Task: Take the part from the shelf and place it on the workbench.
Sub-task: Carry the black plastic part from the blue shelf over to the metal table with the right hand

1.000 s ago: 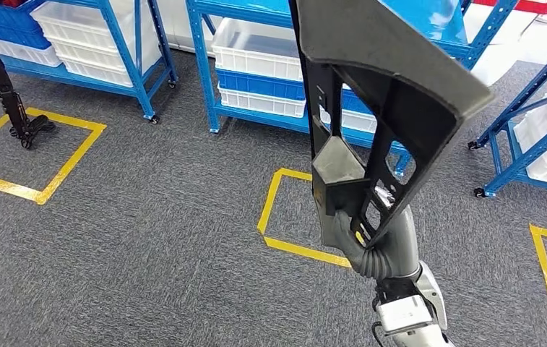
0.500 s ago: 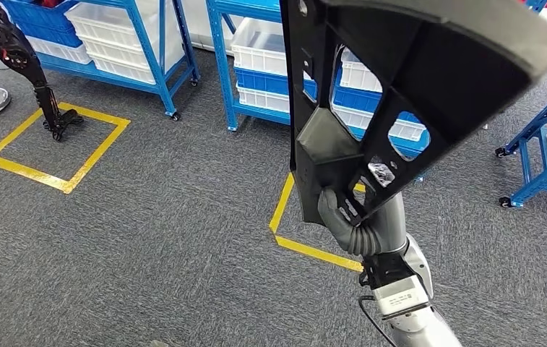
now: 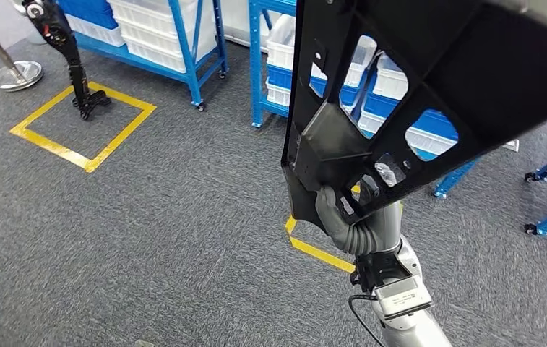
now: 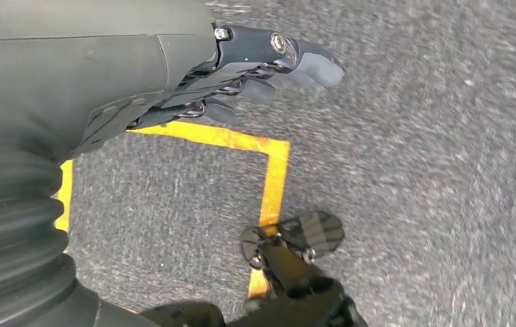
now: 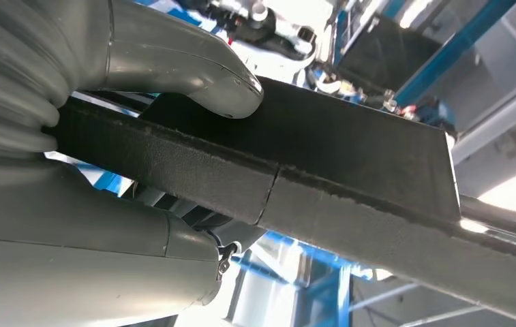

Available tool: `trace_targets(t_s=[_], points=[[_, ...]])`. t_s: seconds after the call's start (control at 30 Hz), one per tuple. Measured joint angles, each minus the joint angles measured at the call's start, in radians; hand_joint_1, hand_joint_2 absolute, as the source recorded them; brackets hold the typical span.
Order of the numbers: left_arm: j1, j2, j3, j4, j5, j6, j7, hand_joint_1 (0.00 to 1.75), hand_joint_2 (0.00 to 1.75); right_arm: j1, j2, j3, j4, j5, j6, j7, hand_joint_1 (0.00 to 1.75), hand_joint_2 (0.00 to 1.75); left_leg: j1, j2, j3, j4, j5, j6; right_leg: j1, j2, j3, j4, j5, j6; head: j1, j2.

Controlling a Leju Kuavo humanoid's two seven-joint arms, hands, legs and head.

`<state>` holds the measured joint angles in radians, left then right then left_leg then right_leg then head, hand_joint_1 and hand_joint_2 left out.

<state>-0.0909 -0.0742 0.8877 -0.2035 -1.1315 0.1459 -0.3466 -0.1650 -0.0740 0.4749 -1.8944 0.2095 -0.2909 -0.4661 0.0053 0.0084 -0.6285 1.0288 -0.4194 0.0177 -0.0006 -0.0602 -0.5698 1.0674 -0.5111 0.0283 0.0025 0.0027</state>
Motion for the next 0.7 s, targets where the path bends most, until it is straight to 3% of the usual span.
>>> trace_targets(t_s=[0.07, 0.1, 0.13, 0.17, 0.2, 0.27, 0.33, 0.43, 0.5, 0.57, 0.63, 0.67, 0.7], points=[[-0.001, 0.001, 0.0, 0.0, 0.0, 0.0, 0.0, 0.0, 1.75, 0.0, 0.0, 0.0, 0.001, 0.0, -0.001, -0.001, 1.75, 1.75, 0.002, -0.019, -0.003, -0.001, 0.003, 0.008, -0.005, 0.042, -0.062, 0.126, -0.054, -0.004, 0.002, 0.0], [-0.001, 0.001, 0.0, 0.0, 0.0, 0.001, 0.001, 0.0, 1.75, 0.001, 0.0, 0.0, 0.002, 0.0, -0.001, -0.001, 1.75, 1.75, 0.002, -0.029, -0.005, -0.001, 0.004, 0.01, -0.006, 0.051, -0.096, 0.191, -0.075, -0.003, 0.003, 0.0], [-0.001, 0.001, 0.0, 0.0, 0.0, 0.0, 0.001, 0.0, 1.75, 0.001, -0.001, 0.0, 0.003, 0.0, -0.002, -0.001, 1.75, 1.75, 0.002, -0.04, -0.006, -0.001, 0.005, 0.01, -0.007, 0.054, -0.118, 0.23, -0.083, 0.0, 0.002, 0.0], [-0.001, 0.001, 0.0, 0.0, 0.0, 0.0, 0.001, 0.0, 1.75, 0.001, -0.001, 0.0, 0.004, 0.0, -0.002, -0.001, 1.75, 1.75, 0.003, -0.051, -0.006, -0.001, 0.005, 0.011, -0.008, 0.056, -0.124, 0.235, -0.076, 0.007, 0.003, 0.0], [-0.001, 0.0, 0.0, 0.0, 0.0, -0.001, 0.0, 0.0, 1.75, 0.0, -0.001, 0.0, 0.005, 0.0, -0.002, -0.001, 1.75, 1.75, 0.003, -0.062, -0.006, 0.0, 0.006, 0.01, -0.01, 0.059, -0.108, 0.196, -0.054, 0.016, 0.003, 0.0], [-0.003, -0.001, 0.0, 0.0, 0.0, -0.002, -0.004, 0.0, 1.75, -0.006, -0.001, -0.001, 0.005, 0.003, -0.002, 0.0, 1.75, 1.75, 0.003, -0.083, -0.007, 0.0, 0.01, 0.005, -0.014, 0.083, -0.041, 0.051, 0.005, 0.029, 0.003, 0.0], [-0.007, -0.003, 0.0, 0.0, 0.002, -0.002, -0.006, 0.0, 1.75, -0.015, 0.0, -0.001, 0.005, 0.008, -0.001, 0.003, 1.75, 1.75, 0.001, -0.098, -0.011, 0.001, 0.014, -0.005, -0.014, 0.104, 0.003, -0.041, 0.038, 0.024, 0.003, 0.0], [-0.008, -0.005, 0.0, 0.0, 0.001, -0.003, -0.007, 0.0, 1.75, -0.022, 0.001, -0.001, 0.005, 0.014, 0.0, 0.006, 1.75, 1.75, 0.002, -0.109, -0.017, -0.002, 0.021, -0.022, -0.011, 0.09, 0.009, -0.053, 0.05, 0.002, 0.002, 0.0], [-0.01, -0.006, 0.0, 0.0, 0.001, -0.003, -0.007, 0.0, 1.75, -0.027, 0.004, -0.001, 0.005, 0.017, 0.001, 0.009, 1.75, 1.75, 0.001, -0.081, -0.034, 0.032, -0.003, -0.031, -0.016, 0.072, 0.011, -0.059, 0.056, -0.012, -0.002, 0.0], [-0.014, -0.009, 0.0, 0.0, 0.001, -0.003, -0.007, 0.0, 1.75, -0.031, 0.006, -0.001, 0.005, 0.019, 0.001, 0.01, 1.75, 1.75, 0.002, -0.036, -0.085, 0.148, -0.068, -0.038, -0.015, 0.051, 0.013, -0.061, 0.056, -0.022, -0.006, 0.0], [-0.017, -0.012, 0.0, 0.0, 0.001, -0.005, -0.007, 0.0, 1.75, -0.032, 0.006, -0.001, 0.006, 0.02, 0.001, 0.011, 1.75, 1.75, 0.006, -0.018, -0.142, 0.274, -0.12, -0.044, -0.011, 0.026, 0.013, -0.061, 0.055, -0.025, -0.007, 0.0], [-0.017, -0.013, 0.0, 0.0, 0.002, -0.005, -0.008, 0.0, 1.75, -0.032, 0.006, 0.0, 0.006, 0.021, 0.001, 0.012, 1.75, 1.75, 0.007, -0.014, -0.149, 0.293, -0.12, -0.047, -0.01, 0.014, 0.014, -0.061, 0.054, -0.026, -0.007, 0.0], [-0.017, -0.014, 0.001, 0.0, 0.002, -0.006, -0.008, 0.0, 1.75, -0.033, 0.006, 0.0, 0.006, 0.021, 0.001, 0.013, 1.75, 1.75, 0.009, -0.01, -0.134, 0.27, -0.1, -0.048, -0.01, 0.003, 0.015, -0.06, 0.053, -0.026, -0.008, 0.0]])
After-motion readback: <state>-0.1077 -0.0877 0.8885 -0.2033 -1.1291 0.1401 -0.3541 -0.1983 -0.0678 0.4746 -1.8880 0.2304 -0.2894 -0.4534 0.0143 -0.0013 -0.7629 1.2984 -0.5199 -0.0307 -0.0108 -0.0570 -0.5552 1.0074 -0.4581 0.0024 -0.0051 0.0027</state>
